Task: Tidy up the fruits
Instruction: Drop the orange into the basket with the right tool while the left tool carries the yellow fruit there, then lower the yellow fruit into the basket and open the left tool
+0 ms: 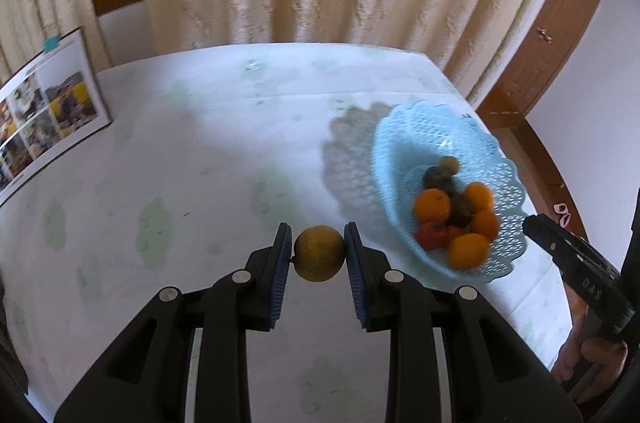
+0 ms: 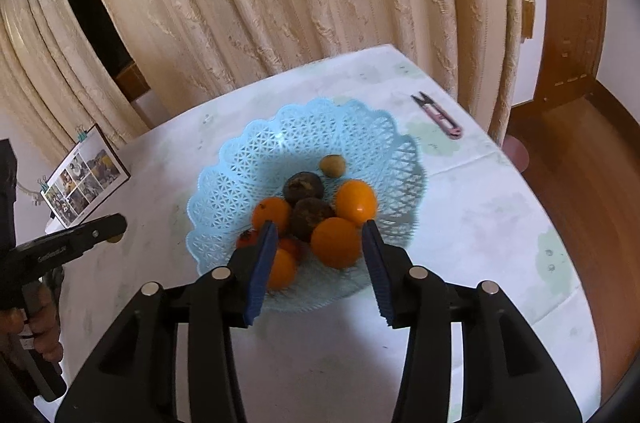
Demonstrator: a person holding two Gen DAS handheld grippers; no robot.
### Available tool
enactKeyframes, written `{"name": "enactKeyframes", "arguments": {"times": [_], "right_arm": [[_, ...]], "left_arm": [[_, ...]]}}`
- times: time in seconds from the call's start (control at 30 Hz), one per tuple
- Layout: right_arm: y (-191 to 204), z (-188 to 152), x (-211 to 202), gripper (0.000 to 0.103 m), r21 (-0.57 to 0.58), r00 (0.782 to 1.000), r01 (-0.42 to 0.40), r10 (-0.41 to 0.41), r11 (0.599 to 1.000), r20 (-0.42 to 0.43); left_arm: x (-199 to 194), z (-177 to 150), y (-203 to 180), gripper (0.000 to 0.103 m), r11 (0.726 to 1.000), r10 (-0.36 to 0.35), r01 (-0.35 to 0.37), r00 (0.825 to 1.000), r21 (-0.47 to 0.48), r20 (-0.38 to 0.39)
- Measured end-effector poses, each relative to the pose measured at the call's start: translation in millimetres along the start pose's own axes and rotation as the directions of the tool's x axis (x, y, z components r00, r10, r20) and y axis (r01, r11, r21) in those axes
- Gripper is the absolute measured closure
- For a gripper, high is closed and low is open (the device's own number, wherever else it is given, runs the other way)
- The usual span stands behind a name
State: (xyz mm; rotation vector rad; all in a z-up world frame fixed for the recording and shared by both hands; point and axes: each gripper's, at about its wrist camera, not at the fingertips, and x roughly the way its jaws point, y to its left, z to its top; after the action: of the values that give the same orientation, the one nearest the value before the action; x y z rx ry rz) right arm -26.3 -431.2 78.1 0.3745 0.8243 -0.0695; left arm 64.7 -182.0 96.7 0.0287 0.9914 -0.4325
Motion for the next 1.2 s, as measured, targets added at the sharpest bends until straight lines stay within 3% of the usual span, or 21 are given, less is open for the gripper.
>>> {"name": "enactKeyframes", "arguments": {"times": [0.4,0.83,0.97,1.07,1.2], "right_arm": [[-24,-18,-27,0.058,0.006,1.000,0.025,-0.025,1.000,0.001],[-27,-22,-30,0.056,0.005,1.000,0.007,-0.007,1.000,-0.014],[-25,-21,-27,0.055,-0.006,1.000,-0.005,0.005,1.000,-0.016],[-22,-20,-25,0.055,-0.012,1.000,-0.010,0.010,1.000,-0.017],[-18,-18,-25,0.052,-0.019,1.000,-0.016,0.016,1.000,-0.012]], "left_arm": [[34,28,-66,0.076,0.992,-0.079,0.079,0.997,0.102,0.001],[53,37,-84,0.073,0.990,-0.052,0.054,0.998,0.131,-0.017],[48,37,-84,0.058,0.990,-0.029,0.028,1.000,0.139,0.005],[44,37,-84,0.056,0.989,-0.014,0.012,1.000,0.148,0.013],[34,36,-86,0.044,0.987,0.006,-0.011,0.999,0.162,0.033]]}}
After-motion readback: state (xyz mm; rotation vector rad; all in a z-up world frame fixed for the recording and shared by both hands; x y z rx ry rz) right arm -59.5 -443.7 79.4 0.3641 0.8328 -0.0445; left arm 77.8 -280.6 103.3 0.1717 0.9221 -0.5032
